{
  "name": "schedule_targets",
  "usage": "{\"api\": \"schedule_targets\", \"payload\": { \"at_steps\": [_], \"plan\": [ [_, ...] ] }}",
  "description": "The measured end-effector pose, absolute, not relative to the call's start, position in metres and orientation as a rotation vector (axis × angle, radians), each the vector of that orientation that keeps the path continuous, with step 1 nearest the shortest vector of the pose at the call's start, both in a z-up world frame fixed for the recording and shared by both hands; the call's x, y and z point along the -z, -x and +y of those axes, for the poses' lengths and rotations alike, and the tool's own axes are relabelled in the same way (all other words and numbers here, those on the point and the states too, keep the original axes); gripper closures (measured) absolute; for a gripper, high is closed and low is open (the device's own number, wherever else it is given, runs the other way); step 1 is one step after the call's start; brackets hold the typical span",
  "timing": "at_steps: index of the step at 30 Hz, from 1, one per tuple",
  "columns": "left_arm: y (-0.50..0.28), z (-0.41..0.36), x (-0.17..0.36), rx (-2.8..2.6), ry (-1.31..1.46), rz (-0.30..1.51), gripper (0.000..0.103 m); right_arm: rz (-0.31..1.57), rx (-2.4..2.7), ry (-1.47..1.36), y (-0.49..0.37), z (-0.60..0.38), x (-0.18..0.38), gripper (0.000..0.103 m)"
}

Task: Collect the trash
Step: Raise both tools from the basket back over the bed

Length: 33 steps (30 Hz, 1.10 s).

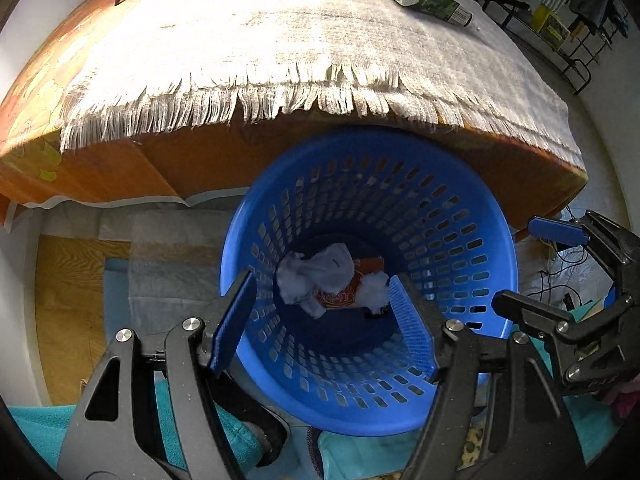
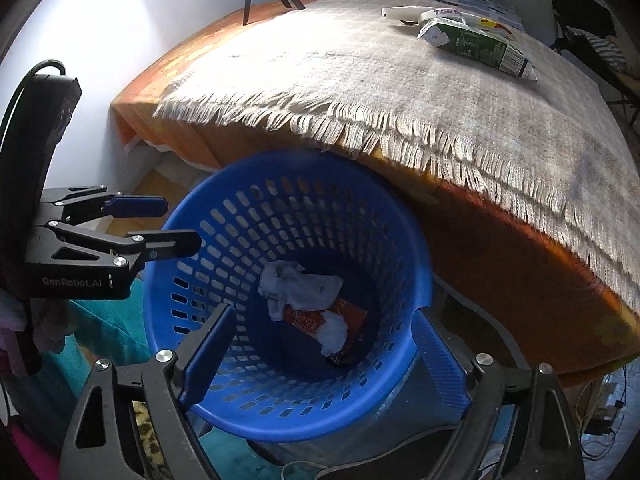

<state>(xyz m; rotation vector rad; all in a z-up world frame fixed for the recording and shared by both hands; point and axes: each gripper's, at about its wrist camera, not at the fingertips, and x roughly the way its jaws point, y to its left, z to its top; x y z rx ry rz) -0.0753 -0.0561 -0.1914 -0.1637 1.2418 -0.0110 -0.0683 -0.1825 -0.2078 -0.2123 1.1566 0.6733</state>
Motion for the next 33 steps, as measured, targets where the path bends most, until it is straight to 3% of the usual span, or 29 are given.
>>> {"api": "schedule_targets", "payload": {
  "at_steps": [17, 33],
  "plan": [
    [0.066, -0.053, 0.165, 0.013, 0.214, 1.189, 0.032, 1.15, -0.616, 0.165, 0.052, -0.191, 0.193, 0.004],
    [-0.005, -0.054, 0.117, 0.052, 0.152, 1.083, 0.032, 1.066, -0.559, 0.052, -0.013, -0.226, 0.152, 0.004]
  ]
}}
